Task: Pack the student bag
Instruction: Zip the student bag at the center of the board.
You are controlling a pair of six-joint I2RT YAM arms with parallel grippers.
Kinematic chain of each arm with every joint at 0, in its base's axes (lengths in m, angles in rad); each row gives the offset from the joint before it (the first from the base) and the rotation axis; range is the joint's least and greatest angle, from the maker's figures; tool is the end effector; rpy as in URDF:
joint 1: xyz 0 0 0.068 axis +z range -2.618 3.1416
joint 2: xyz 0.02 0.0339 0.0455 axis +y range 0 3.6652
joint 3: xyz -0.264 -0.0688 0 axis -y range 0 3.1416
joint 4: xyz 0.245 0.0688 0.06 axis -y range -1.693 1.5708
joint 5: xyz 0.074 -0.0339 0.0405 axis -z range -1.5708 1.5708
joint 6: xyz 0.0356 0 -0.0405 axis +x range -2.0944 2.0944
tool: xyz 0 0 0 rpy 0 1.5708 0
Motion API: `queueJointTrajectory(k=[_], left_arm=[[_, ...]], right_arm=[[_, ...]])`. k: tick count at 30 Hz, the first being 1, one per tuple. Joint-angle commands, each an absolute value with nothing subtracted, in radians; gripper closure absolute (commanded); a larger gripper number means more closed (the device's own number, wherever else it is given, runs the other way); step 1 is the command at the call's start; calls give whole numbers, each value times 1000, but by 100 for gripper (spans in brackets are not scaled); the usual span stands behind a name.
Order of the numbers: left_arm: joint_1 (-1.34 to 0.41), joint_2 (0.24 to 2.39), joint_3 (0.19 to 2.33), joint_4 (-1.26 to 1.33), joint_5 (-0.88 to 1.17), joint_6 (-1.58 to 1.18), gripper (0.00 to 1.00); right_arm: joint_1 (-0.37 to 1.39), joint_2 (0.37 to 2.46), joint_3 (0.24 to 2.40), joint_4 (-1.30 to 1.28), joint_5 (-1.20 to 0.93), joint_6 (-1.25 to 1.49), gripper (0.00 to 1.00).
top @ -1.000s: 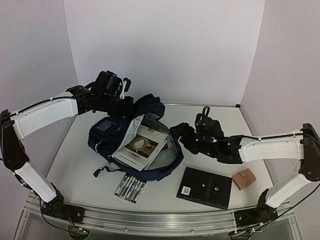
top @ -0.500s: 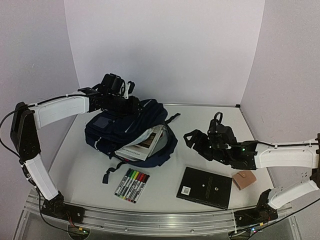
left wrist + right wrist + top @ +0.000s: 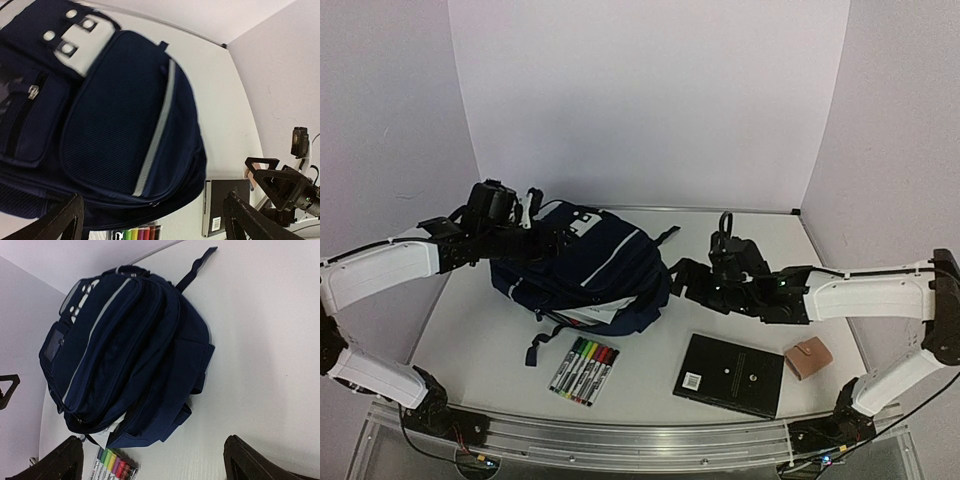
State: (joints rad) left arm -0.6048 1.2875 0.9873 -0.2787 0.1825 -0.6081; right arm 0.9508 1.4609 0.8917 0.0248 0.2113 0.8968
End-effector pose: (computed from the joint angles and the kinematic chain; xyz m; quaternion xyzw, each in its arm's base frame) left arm 0.2343 -0.1698 0.2922 0.0419 0.8759 -0.3359 0.3437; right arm 0.1937 0.2584 0.2381 0.0284 0.8674 0.3342 0.3676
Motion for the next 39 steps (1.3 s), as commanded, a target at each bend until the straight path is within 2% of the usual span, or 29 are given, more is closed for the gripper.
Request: queueJointTrajectory(k=[1,5,8,12,19,21,25,28,32,39], left_arm=[[-579,1243,846,-308,62,-749,5],[-550,1180,732,-332,10,-818,7],[-534,1153,667,-332,9,-843,16],[-523,1147,602,-328,-38,-876,24],[-488,1205,529,-155,-4,-841,36],[-486,1231,518,-114,-3,-819,40],[-485,1286,478,31,52,-800,47],[-485,1333,473,84,80,-778,56],[-485,1405,467,157,103,-765,61],[-485,1532,532,168,120,-742,69]], right_arm=[[956,1584,932,140,38,888,6],[956,1670,961,180,-8,891,8],[956,1722,974,216,-42,889,15],[955,1790,1002,236,-51,889,17],[955,1874,1045,256,-42,908,22],[955,1881,1045,258,-11,913,26],[951,1888,1044,262,0,924,41],[949,1896,1049,265,0,928,47],[948,1909,1054,267,0,933,52],[943,1929,1063,270,0,942,67]])
